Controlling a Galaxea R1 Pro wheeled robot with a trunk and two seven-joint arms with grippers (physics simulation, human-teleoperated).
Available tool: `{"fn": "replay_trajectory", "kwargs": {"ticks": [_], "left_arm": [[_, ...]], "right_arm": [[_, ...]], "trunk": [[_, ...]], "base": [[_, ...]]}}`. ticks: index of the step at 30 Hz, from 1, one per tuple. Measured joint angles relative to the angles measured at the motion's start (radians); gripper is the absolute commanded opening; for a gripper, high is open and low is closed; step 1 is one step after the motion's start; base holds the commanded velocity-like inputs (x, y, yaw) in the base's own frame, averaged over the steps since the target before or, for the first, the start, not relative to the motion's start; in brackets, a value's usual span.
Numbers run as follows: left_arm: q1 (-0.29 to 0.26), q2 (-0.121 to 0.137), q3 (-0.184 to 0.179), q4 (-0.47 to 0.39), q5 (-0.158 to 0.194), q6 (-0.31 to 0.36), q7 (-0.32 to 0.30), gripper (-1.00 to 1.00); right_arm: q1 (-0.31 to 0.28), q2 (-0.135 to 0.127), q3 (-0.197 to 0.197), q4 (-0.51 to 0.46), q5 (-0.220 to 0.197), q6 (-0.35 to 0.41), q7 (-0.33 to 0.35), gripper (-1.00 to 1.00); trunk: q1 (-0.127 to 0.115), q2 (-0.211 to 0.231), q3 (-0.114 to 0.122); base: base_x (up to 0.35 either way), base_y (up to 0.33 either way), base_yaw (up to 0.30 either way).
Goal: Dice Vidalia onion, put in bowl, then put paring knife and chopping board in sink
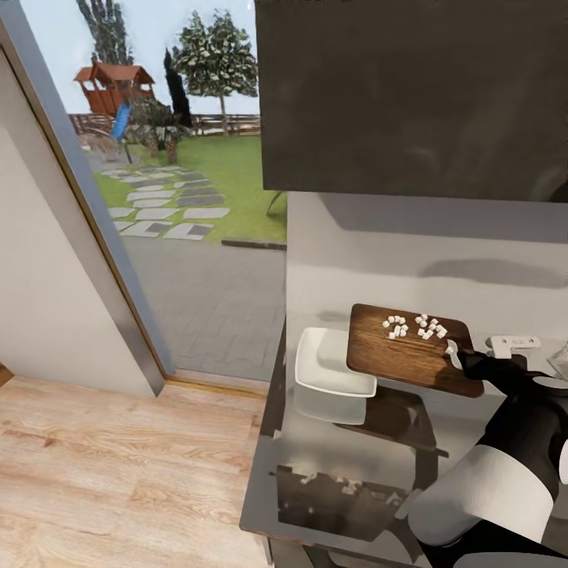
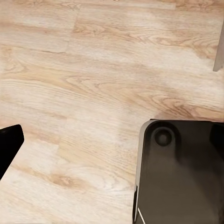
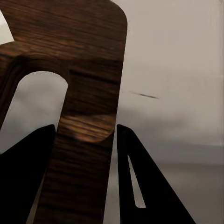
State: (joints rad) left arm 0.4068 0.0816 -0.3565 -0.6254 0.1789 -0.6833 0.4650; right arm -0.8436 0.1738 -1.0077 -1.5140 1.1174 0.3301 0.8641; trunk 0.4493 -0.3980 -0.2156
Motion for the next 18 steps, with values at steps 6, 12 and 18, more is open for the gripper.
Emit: {"fn": "replay_trajectory", "kwargs": {"ticks": [6,12,18], "left_arm": [[0.000,0.000,0.001,0.000,0.000,0.000,0.000,1.00],[0.000,-0.001,0.000,0.000,0.000,0.000,0.000,1.00],[0.000,-0.001,0.000,0.001,0.000,0.000,0.000,1.00]], "right_arm": [[0.000,0.000,0.000,0.000,0.000,-0.016,-0.001,-1.00],[0.000,0.000,0.001,-0.001,0.001,-0.017,-0.001,-1.00],[0.000,0.000,0.001,-0.002,0.002,-0.017,-0.002,-1.00]], "trunk": [[0.000,0.000,0.006],[0.000,0.000,0.013],[0.000,0.000,0.020]], "base": [[0.000,0.000,-0.060],[0.000,0.000,-0.063],[0.000,0.000,-0.064]]}}
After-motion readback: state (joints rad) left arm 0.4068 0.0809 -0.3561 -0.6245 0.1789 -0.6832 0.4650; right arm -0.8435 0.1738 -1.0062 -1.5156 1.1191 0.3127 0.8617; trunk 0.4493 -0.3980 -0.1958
